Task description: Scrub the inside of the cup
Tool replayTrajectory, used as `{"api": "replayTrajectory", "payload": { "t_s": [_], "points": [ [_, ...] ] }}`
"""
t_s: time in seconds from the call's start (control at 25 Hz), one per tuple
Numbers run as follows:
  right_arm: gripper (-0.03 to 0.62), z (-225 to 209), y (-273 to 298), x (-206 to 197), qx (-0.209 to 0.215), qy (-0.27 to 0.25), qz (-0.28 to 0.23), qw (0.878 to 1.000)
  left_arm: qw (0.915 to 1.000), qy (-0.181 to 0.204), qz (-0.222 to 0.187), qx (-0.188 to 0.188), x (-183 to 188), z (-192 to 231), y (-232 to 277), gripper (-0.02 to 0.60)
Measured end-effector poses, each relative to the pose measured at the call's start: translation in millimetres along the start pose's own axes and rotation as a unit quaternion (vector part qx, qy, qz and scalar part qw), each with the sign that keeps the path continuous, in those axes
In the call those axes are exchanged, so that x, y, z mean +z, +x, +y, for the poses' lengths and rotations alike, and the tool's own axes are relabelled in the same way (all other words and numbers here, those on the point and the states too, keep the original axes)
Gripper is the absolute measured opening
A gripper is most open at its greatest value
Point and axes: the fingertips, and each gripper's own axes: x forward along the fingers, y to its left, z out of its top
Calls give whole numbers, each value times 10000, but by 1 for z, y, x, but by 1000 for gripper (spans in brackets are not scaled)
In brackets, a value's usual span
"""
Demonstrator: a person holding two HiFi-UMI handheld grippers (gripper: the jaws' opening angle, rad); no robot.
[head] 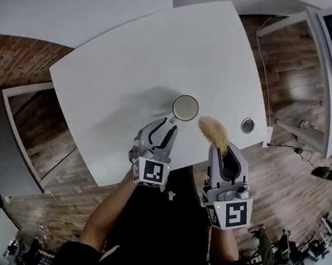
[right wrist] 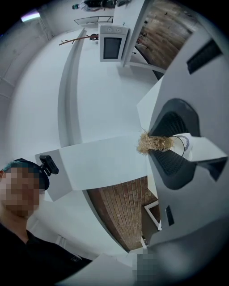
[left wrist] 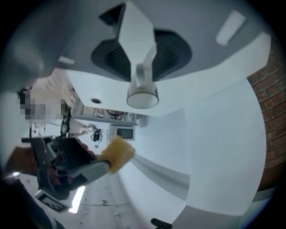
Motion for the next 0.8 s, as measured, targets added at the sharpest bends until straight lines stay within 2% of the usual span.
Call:
{"api": "replayTrajectory", "payload": {
  "t_s": [0.08,0.2,0.28,0.32,0.56,0.8],
  "points": [
    [60,0,6,-6,24,25,72,10000,10000,71,57,-13,-3,-1,12,146],
    [60,0,16,-13,50,-86,171,9998,9999,131,-64,-32,5,1,22,136],
    [60,1,22,-17,48,-206,262,9994,9996,243,-150,-89,8,1,24,80],
    [60,2,24,-19,57,-251,305,9992,9993,307,-169,-144,8,1,24,78],
    [60,0,35,-28,230,-392,590,9972,9957,568,-239,-698,10,0,25,75],
    [60,4,46,-50,385,-509,1125,9916,9898,802,-236,-1149,12,-25,24,75]
  ]
}}
